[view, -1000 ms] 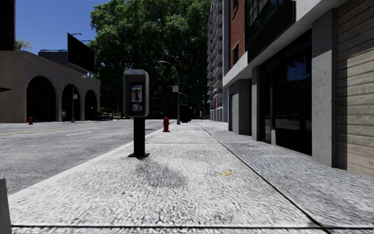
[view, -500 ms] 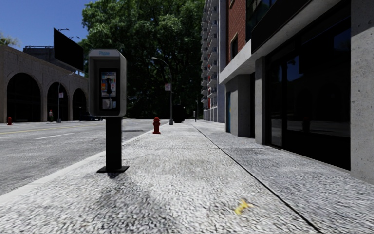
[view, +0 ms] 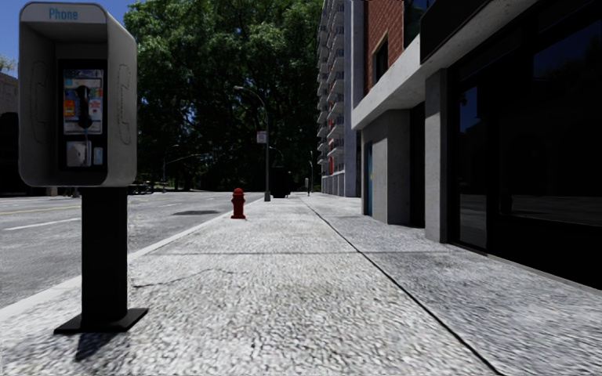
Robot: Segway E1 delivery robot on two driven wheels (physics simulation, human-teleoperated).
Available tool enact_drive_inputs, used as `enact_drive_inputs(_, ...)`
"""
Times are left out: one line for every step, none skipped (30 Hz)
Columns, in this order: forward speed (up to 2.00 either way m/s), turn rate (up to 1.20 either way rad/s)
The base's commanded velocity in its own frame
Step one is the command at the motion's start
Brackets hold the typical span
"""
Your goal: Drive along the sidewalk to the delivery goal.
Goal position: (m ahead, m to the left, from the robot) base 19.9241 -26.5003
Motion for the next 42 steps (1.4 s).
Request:
enact_drive_inputs(2.0, 0.0)
enact_drive_inputs(2.0, 0.0)
enact_drive_inputs(2.0, 0.0)
enact_drive_inputs(2.0, 0.0)
enact_drive_inputs(2.0, 0.0)
enact_drive_inputs(2.0, 0.0)
enact_drive_inputs(2.0, 0.0)
enact_drive_inputs(2.0, 0.0)
enact_drive_inputs(2.0, 0.0)
enact_drive_inputs(2.0, 0.0)
enact_drive_inputs(2.0, 0.0)
enact_drive_inputs(2.0, 0.0)
enact_drive_inputs(2.0, 0.0)
enact_drive_inputs(2.0, 0.0)
enact_drive_inputs(2.0, 0.0)
enact_drive_inputs(2.0, 0.0)
enact_drive_inputs(2.0, 0.0)
enact_drive_inputs(2.0, 0.0)
enact_drive_inputs(2.0, 0.0)
enact_drive_inputs(2.0, 0.0)
enact_drive_inputs(2.0, 0.0)
enact_drive_inputs(2.0, 0.0)
enact_drive_inputs(2.0, 0.0)
enact_drive_inputs(2.0, 0.0)
enact_drive_inputs(2.0, 0.0)
enact_drive_inputs(2.0, 0.0)
enact_drive_inputs(2.0, 0.0)
enact_drive_inputs(2.0, 0.0)
enact_drive_inputs(2.0, 0.0)
enact_drive_inputs(2.0, 0.0)
enact_drive_inputs(2.0, 0.0)
enact_drive_inputs(2.0, 0.0)
enact_drive_inputs(2.0, 0.0)
enact_drive_inputs(2.0, 0.0)
enact_drive_inputs(2.0, 0.0)
enact_drive_inputs(2.0, 0.0)
enact_drive_inputs(2.0, 0.0)
enact_drive_inputs(2.0, 0.0)
enact_drive_inputs(2.0, 0.0)
enact_drive_inputs(2.0, 0.0)
enact_drive_inputs(2.0, 0.0)
enact_drive_inputs(2.0, 0.0)
